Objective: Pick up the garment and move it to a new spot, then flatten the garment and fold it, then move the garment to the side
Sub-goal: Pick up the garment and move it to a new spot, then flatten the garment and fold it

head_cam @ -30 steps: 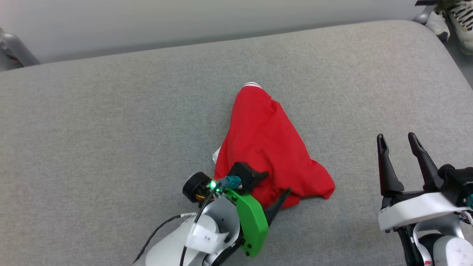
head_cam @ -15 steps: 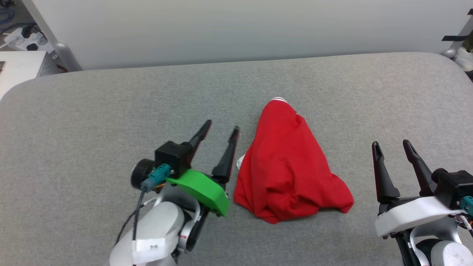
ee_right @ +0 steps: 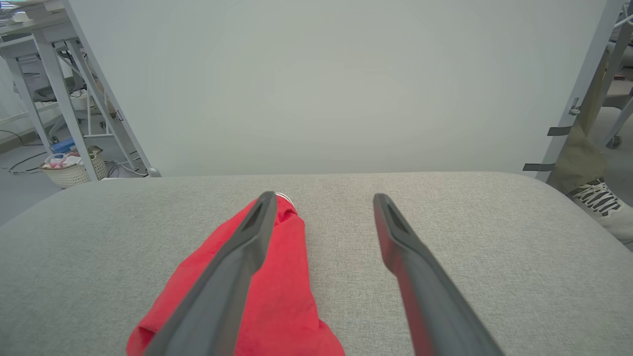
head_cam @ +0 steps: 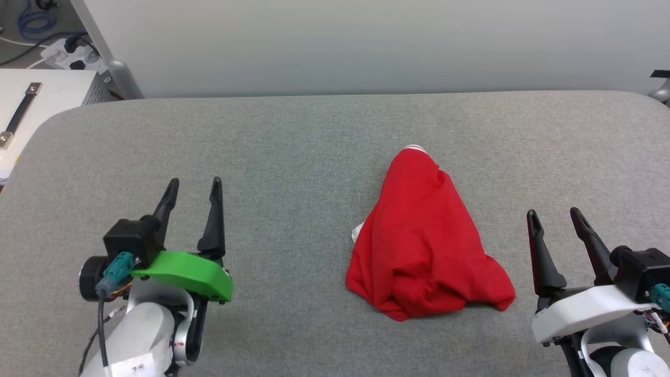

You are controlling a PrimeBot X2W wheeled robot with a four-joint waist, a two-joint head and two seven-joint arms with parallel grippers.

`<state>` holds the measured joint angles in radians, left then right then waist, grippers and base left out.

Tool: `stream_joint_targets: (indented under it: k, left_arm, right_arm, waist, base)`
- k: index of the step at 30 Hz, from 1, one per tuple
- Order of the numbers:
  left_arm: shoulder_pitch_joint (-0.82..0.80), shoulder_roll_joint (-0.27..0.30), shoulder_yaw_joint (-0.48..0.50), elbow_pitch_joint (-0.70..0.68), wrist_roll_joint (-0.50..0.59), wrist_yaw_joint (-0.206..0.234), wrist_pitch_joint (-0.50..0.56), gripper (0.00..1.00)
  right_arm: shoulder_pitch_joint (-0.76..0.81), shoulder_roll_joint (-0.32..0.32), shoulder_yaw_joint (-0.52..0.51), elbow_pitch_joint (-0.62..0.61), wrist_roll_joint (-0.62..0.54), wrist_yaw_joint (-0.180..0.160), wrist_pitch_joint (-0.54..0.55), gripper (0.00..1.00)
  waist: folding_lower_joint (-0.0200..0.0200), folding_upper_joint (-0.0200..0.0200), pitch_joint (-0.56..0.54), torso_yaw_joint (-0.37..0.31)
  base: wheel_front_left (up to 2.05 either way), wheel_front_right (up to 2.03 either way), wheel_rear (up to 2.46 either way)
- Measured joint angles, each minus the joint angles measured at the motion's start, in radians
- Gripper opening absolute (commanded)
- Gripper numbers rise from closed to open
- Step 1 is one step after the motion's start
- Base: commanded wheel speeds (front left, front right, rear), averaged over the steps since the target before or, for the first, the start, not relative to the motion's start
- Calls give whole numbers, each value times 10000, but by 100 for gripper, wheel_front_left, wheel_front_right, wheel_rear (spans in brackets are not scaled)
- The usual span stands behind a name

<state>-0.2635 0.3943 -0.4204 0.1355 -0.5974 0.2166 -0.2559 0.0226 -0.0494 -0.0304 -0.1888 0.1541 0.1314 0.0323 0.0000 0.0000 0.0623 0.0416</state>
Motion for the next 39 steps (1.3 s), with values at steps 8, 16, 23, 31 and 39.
stream_joint_targets:
  k: [8,16,23,31,39]
  left_arm:
    - [1111,263,389,-658,209,113,0,100]
    - [1557,441,265,-1066,364,357,119,100]
    - [1728,466,209,-1218,364,489,291,100]
    - [1795,516,176,-1365,366,537,295,100]
    - [1680,470,263,-1465,420,617,274,100]
  right_arm:
    - [274,0,-2,31,4,0,77,100]
    - [413,-2,-13,-27,40,0,167,100]
    - [416,0,40,-211,-12,0,265,100]
    - [418,-2,-44,-263,-63,0,453,100]
    - [284,-562,754,165,29,0,2395,100]
  waist:
    - [0,0,-216,-90]
    - [0,0,-306,-225]
    - [0,0,-364,-290]
    - [0,0,-309,-223]
    - [0,0,-104,110]
  base:
    - [0,0,0]
    - [0,0,0]
    - [0,0,0]
    - [0,0,0]
    - [0,0,0]
